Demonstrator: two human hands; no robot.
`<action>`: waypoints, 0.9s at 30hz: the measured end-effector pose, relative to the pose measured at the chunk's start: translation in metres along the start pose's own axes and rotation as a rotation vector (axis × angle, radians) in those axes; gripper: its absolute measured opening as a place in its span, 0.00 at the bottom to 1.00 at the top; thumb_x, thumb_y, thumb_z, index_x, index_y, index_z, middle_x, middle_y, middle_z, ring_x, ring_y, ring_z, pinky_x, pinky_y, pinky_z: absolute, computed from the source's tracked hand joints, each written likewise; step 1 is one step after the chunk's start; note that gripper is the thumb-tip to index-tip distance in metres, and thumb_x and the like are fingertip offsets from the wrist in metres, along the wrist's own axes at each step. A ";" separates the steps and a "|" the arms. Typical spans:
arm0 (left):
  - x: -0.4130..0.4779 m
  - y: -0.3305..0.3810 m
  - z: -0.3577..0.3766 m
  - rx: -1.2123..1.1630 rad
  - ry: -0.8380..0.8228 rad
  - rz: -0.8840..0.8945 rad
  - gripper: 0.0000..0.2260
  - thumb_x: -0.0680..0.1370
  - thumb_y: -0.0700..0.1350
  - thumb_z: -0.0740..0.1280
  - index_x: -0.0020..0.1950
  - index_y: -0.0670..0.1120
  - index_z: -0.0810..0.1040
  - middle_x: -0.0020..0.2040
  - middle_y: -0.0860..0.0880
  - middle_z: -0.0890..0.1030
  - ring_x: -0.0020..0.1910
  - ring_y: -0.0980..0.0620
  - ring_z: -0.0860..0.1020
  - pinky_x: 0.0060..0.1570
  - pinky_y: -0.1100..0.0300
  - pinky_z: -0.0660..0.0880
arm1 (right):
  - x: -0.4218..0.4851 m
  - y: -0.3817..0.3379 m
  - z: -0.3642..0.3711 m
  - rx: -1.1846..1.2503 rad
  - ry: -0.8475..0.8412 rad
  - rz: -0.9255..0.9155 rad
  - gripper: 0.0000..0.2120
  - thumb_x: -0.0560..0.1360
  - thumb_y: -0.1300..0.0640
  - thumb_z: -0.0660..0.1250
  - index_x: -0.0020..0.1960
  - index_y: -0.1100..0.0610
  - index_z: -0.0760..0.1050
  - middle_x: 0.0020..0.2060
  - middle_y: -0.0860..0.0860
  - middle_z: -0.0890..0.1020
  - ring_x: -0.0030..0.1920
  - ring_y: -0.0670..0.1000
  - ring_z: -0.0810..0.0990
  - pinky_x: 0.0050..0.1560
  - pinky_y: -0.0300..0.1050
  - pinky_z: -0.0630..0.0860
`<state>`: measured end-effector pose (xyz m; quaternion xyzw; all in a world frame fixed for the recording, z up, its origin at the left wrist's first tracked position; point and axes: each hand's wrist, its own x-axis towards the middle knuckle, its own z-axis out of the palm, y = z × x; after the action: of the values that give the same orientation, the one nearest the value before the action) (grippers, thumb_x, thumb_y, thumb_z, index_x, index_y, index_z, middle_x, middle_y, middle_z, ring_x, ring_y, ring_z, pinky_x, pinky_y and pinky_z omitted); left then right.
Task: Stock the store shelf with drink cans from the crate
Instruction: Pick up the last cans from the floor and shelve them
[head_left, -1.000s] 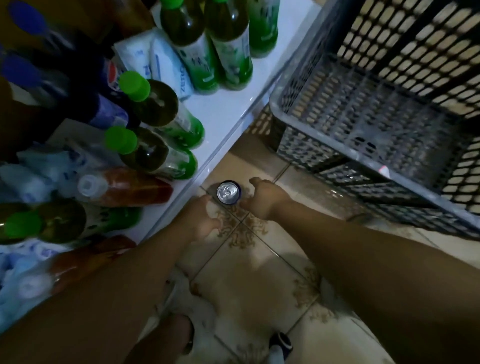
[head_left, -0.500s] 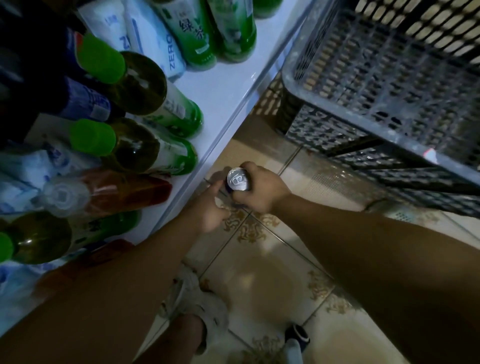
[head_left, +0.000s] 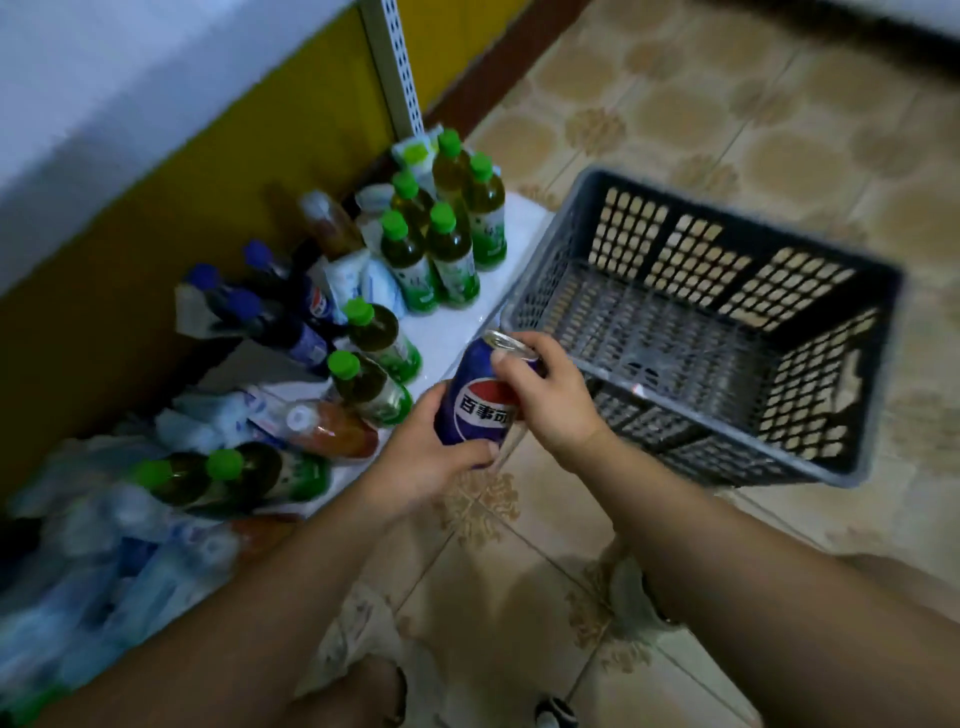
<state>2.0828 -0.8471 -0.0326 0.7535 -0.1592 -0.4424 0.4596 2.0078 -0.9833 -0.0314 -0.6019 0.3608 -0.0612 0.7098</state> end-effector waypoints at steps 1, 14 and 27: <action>-0.016 0.015 -0.002 -0.018 0.026 0.029 0.30 0.57 0.48 0.76 0.58 0.53 0.73 0.52 0.51 0.81 0.51 0.53 0.80 0.51 0.60 0.78 | -0.013 -0.018 -0.001 0.013 -0.039 -0.016 0.23 0.70 0.42 0.70 0.62 0.49 0.71 0.54 0.50 0.79 0.53 0.51 0.81 0.54 0.51 0.80; -0.232 0.159 -0.053 -0.096 0.206 0.441 0.30 0.64 0.42 0.77 0.62 0.51 0.69 0.56 0.49 0.79 0.49 0.58 0.80 0.44 0.65 0.77 | -0.195 -0.220 0.049 -0.243 -0.115 -0.538 0.23 0.61 0.38 0.73 0.50 0.48 0.72 0.45 0.50 0.82 0.45 0.51 0.83 0.47 0.53 0.81; -0.424 0.098 -0.156 0.008 0.655 0.373 0.34 0.71 0.36 0.74 0.72 0.47 0.63 0.56 0.53 0.77 0.54 0.59 0.77 0.50 0.66 0.76 | -0.325 -0.256 0.221 -0.533 -0.549 -0.863 0.25 0.66 0.43 0.75 0.58 0.46 0.69 0.47 0.41 0.78 0.47 0.44 0.79 0.48 0.43 0.78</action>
<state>1.9899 -0.5386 0.2987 0.8149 -0.1400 -0.0861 0.5558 1.9882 -0.7035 0.3442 -0.8466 -0.1118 -0.0939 0.5119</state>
